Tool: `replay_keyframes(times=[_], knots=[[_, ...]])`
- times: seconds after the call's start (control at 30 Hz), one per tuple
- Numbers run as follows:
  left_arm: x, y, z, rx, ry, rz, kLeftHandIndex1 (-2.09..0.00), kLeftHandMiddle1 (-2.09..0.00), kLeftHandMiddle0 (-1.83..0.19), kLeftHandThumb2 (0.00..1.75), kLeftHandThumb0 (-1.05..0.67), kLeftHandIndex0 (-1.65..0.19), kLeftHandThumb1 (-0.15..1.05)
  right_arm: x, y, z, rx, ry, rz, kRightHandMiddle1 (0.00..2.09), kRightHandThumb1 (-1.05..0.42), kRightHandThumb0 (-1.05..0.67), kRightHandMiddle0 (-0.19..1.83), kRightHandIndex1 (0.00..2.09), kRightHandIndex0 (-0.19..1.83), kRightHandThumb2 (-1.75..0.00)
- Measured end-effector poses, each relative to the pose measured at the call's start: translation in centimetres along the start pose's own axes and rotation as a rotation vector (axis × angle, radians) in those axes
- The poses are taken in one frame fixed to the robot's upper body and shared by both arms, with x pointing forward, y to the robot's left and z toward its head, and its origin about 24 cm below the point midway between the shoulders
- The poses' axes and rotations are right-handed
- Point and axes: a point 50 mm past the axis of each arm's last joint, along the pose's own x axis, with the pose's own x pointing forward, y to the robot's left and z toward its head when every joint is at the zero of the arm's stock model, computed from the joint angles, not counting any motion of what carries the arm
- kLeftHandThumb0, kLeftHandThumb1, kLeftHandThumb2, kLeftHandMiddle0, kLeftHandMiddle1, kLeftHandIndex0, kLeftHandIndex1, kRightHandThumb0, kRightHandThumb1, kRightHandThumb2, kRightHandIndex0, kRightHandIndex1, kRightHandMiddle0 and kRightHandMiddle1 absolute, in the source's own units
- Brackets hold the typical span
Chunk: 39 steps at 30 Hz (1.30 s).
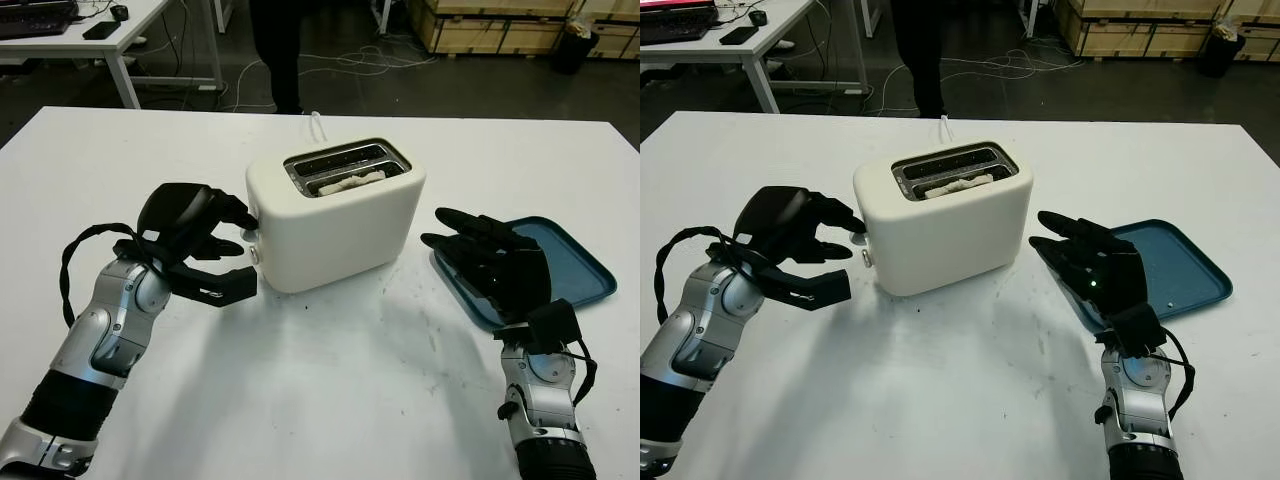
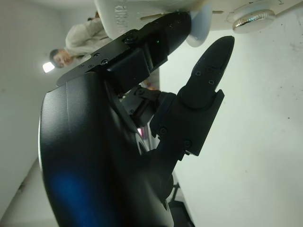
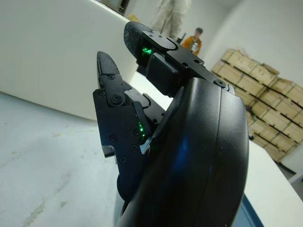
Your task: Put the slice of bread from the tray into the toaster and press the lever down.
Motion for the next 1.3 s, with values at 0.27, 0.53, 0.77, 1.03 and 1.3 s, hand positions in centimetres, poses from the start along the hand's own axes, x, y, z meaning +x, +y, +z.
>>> replay_keyframes(times=[0.27, 0.53, 0.77, 1.03, 1.3], knots=[[0.0, 0.0, 0.0, 0.012, -0.005, -0.008, -0.01, -1.59, -0.92, 0.00, -0.31, -1.34, 0.70, 0.0, 0.0, 0.0, -0.002, 0.001, -0.003, 0.00, -0.92, -0.18, 0.94, 0.01, 1.06, -0.09], [0.6, 0.2, 0.2, 0.027, -0.016, -0.025, 0.00, -1.42, -0.94, 0.00, -0.32, -1.32, 0.71, -0.4, -0.1, 0.3, -0.008, -0.008, 0.001, 0.00, -0.92, -0.19, 0.94, 0.01, 1.06, -0.09], [1.9, -1.9, 0.1, -0.058, 0.042, -0.031, -0.01, -1.12, -1.05, 0.00, -0.27, -1.28, 0.75, -1.1, -0.3, 0.6, -0.017, -0.015, -0.003, 0.00, -0.92, -0.22, 0.94, 0.01, 1.07, -0.09], [2.2, -5.4, -0.3, -0.185, 0.146, 0.055, -0.02, -0.66, -1.08, 0.00, -0.31, -1.24, 0.81, -1.5, -0.5, 0.4, -0.020, -0.002, 0.001, 0.00, -0.92, -0.22, 0.93, 0.01, 1.07, -0.09], [2.2, -5.7, -0.3, -0.227, 0.149, 0.076, -0.01, -0.68, -1.00, 0.00, -0.28, -1.21, 0.84, -1.5, -0.5, 0.4, -0.020, -0.002, 0.004, 0.00, -0.92, -0.20, 0.93, 0.01, 1.06, -0.09]])
